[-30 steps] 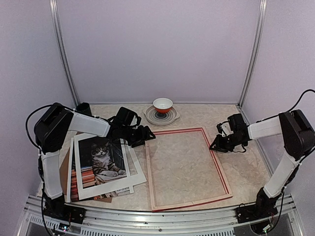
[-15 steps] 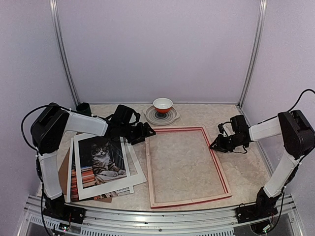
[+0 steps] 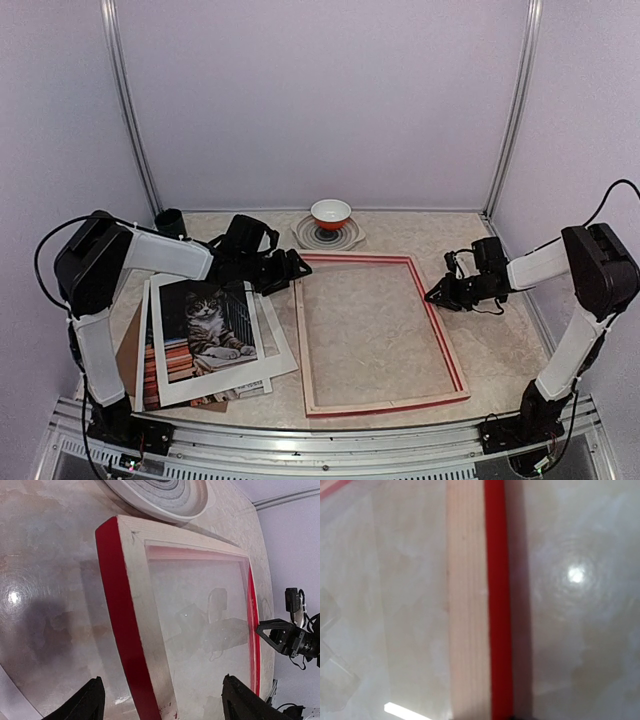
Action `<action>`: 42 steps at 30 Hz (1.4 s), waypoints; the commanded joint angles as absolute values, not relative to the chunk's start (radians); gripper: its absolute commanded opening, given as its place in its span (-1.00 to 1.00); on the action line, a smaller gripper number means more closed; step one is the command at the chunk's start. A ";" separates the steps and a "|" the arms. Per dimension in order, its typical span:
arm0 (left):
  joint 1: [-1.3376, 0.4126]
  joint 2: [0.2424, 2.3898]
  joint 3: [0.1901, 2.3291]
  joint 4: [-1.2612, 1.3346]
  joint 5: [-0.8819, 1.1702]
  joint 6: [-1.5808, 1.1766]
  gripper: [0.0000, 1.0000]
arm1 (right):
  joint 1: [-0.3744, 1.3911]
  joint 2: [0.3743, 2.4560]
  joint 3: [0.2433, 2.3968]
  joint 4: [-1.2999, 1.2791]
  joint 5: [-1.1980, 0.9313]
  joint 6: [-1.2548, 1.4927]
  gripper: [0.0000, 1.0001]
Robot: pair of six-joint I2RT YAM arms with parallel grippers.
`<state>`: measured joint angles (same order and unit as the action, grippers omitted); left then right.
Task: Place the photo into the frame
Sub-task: Pick up the item from the center of the board, then pass from the left arm to the right
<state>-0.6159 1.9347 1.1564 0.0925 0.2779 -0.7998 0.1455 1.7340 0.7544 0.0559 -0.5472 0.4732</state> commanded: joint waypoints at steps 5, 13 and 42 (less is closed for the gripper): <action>-0.612 1.912 1.012 0.419 0.396 -0.924 0.60 | 0.127 1.776 0.712 0.053 -0.602 0.513 -1.00; -0.615 1.956 0.915 0.775 0.486 -1.050 0.58 | 0.127 1.770 0.705 0.053 -0.604 0.515 -1.00; -0.726 2.100 0.951 1.290 0.633 -1.283 0.44 | 0.129 1.747 0.703 0.054 -0.585 0.550 -1.00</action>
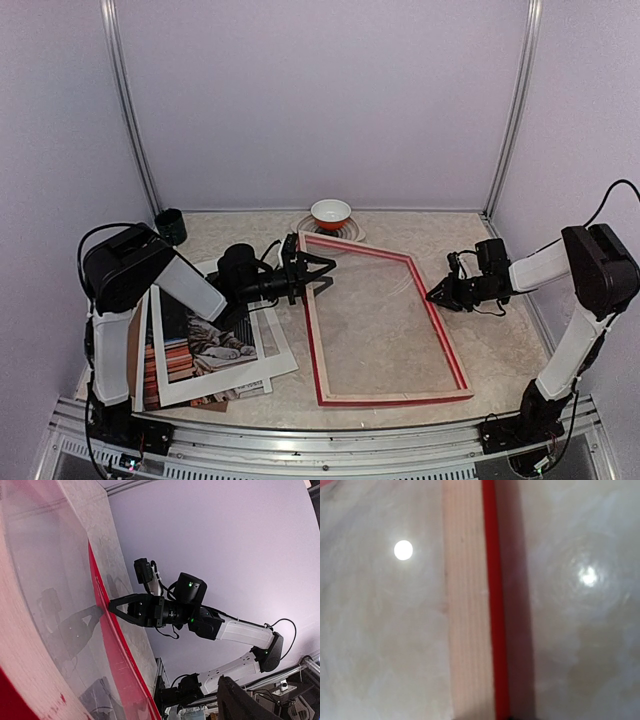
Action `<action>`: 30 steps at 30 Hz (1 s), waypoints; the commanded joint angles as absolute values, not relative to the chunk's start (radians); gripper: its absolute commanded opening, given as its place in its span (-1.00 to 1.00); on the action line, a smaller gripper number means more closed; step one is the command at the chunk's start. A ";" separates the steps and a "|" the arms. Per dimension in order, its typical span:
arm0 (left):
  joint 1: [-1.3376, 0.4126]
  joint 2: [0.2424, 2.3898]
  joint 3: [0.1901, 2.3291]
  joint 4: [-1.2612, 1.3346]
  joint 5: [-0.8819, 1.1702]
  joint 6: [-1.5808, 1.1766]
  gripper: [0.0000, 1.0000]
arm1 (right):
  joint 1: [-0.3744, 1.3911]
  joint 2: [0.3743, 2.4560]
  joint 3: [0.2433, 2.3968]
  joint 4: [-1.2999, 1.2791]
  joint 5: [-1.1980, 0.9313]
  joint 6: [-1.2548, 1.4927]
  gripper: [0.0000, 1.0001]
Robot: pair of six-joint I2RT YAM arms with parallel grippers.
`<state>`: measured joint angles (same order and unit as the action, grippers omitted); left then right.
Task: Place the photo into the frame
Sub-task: Pass from the left arm to the right
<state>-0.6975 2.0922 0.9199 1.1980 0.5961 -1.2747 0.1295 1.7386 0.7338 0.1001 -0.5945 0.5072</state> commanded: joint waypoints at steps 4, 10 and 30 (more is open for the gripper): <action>-0.737 2.125 0.977 1.335 0.650 -1.308 0.39 | 0.133 1.750 0.696 0.065 -0.601 0.558 -1.00; -0.737 2.162 0.987 1.400 0.656 -1.335 0.30 | 0.135 1.733 0.683 0.079 -0.616 0.572 -0.92; -0.706 2.143 0.981 1.487 0.671 -1.357 -0.11 | 0.135 1.583 0.702 0.020 -0.620 0.564 0.37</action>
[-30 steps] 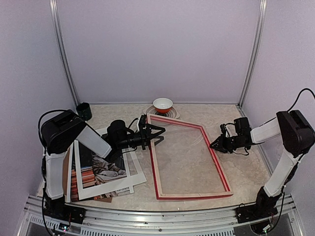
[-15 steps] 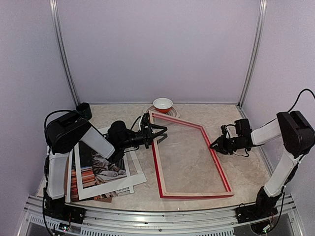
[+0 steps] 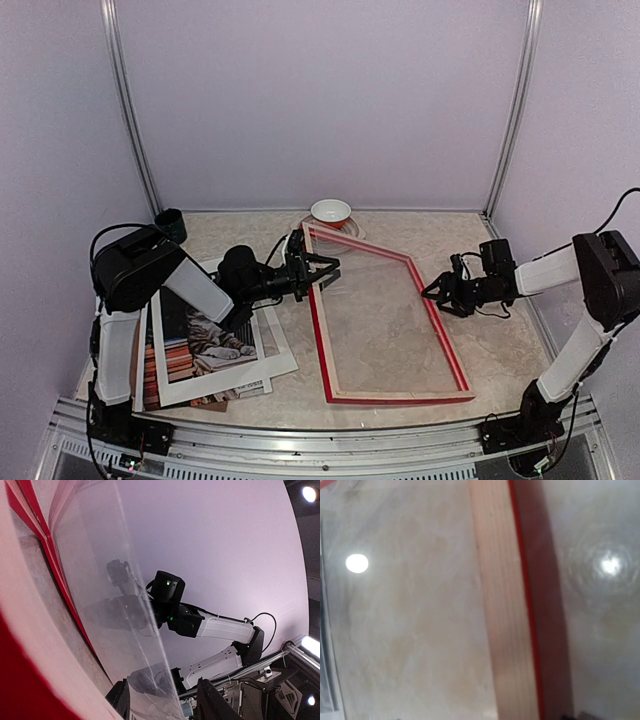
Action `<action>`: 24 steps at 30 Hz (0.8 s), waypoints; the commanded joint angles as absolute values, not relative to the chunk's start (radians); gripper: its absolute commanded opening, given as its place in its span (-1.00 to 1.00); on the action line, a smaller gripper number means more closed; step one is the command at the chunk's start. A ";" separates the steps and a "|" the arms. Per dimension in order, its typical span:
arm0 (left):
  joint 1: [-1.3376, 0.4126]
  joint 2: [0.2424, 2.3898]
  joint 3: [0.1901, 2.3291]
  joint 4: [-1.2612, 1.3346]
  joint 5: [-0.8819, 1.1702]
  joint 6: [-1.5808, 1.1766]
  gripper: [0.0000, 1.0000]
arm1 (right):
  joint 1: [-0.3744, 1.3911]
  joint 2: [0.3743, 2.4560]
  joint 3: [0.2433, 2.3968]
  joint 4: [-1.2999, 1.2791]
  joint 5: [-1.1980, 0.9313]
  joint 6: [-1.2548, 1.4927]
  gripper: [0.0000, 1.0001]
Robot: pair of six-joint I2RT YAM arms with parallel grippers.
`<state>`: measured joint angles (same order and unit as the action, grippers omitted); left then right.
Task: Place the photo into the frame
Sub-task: Pass from the left arm to the right
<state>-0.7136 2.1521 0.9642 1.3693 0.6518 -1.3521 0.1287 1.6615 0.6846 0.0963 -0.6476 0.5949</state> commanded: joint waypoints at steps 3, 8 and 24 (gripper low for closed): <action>-0.700 2.143 0.980 1.504 0.679 -1.365 -0.10 | 0.135 1.550 0.760 -0.056 -0.578 0.523 0.46; -0.688 2.147 0.978 1.561 0.694 -1.391 0.10 | 0.136 1.559 0.823 -0.080 -0.598 0.501 0.51; -0.686 2.194 1.010 1.676 0.705 -1.460 0.13 | 0.205 1.603 1.023 -0.095 -0.650 0.479 0.58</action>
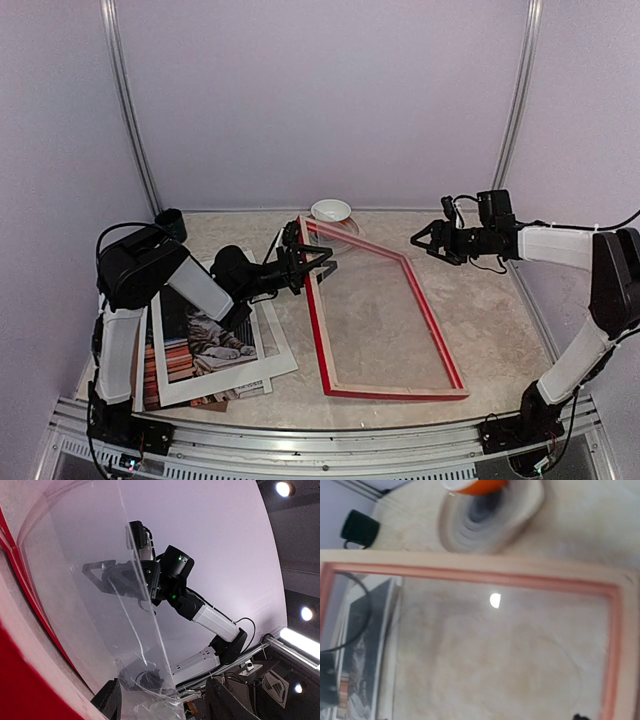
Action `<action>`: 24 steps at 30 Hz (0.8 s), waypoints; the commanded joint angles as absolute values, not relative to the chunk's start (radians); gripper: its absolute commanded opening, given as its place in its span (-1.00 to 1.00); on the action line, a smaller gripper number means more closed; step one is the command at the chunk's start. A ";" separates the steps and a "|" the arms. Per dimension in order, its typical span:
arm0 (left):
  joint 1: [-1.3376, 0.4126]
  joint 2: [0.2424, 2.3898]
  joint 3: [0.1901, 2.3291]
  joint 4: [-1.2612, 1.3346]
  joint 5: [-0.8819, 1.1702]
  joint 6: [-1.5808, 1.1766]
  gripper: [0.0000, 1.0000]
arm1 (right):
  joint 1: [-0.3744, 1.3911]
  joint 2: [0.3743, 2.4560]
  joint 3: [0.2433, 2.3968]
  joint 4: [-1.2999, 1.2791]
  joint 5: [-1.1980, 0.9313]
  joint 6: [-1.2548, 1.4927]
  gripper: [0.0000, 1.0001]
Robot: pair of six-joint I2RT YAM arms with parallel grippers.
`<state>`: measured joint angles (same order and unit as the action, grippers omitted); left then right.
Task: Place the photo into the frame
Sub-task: Pass from the left arm to the right
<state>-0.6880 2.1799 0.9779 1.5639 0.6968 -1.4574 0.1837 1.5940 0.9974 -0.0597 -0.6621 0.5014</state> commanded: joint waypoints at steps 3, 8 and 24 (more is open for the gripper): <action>-0.686 2.190 1.007 1.681 0.701 -1.456 0.13 | 0.214 1.598 1.011 -0.089 -0.652 0.480 0.59; -0.686 2.172 1.012 1.683 0.699 -1.447 0.20 | 0.253 1.582 1.032 -0.104 -0.641 0.465 0.66; -0.690 2.179 1.027 1.783 0.696 -1.496 0.32 | 0.398 1.753 1.464 -0.432 -0.301 0.376 0.98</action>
